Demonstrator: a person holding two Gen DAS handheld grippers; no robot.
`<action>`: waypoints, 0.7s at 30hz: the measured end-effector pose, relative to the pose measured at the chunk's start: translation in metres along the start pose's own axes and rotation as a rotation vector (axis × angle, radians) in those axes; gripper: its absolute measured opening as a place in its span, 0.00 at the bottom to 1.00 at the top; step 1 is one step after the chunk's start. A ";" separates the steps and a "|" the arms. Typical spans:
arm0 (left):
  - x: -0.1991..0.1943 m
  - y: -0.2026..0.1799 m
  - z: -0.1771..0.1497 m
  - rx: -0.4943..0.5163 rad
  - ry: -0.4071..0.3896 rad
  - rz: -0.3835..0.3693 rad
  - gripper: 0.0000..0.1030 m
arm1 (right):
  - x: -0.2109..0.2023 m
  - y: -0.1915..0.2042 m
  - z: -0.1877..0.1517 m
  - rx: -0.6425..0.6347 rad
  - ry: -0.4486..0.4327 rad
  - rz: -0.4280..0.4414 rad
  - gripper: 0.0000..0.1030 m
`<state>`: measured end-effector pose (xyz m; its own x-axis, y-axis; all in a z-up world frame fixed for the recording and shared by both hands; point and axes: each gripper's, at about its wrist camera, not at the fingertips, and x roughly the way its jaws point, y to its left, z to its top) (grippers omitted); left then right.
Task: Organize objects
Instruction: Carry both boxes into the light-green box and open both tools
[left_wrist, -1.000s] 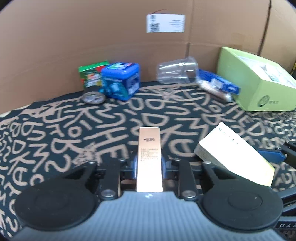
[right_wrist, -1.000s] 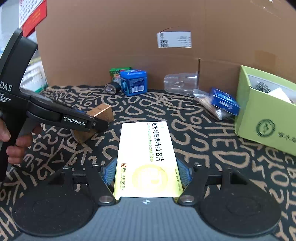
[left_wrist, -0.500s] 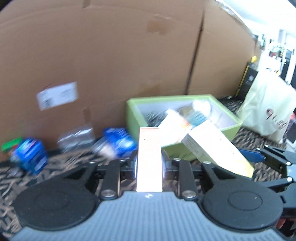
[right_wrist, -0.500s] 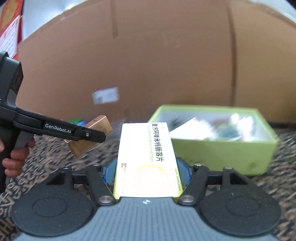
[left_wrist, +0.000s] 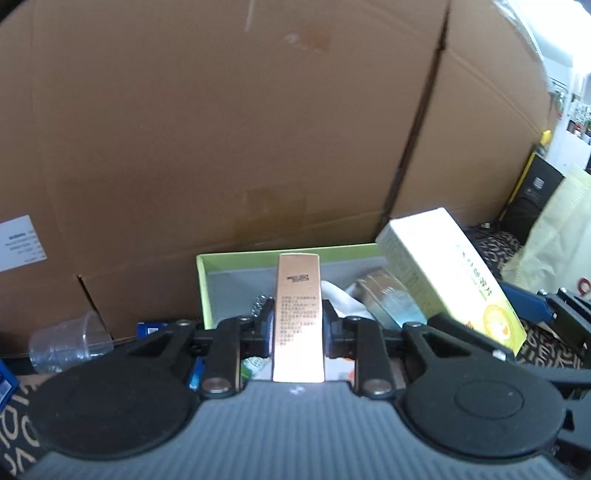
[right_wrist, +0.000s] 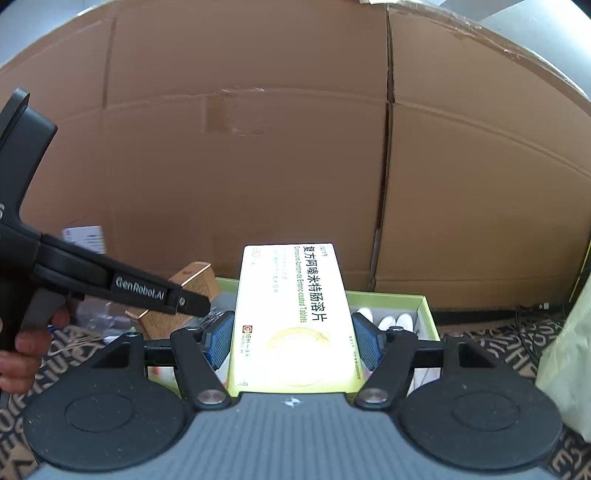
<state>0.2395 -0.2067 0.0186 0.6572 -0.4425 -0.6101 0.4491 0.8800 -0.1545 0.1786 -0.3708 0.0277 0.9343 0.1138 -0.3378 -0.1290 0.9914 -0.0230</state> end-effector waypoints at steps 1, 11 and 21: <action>0.003 0.001 -0.001 -0.007 0.002 0.004 0.23 | 0.007 -0.002 0.000 0.007 -0.002 0.001 0.69; -0.011 0.008 -0.023 0.005 -0.083 0.029 0.64 | 0.049 0.013 -0.030 0.055 0.109 0.078 0.73; -0.024 0.001 -0.030 0.055 -0.089 0.002 0.82 | 0.018 0.002 -0.042 0.076 0.117 0.100 0.77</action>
<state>0.2061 -0.1895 0.0097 0.7083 -0.4565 -0.5385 0.4785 0.8713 -0.1091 0.1818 -0.3694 -0.0176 0.8726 0.2078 -0.4421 -0.1893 0.9781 0.0862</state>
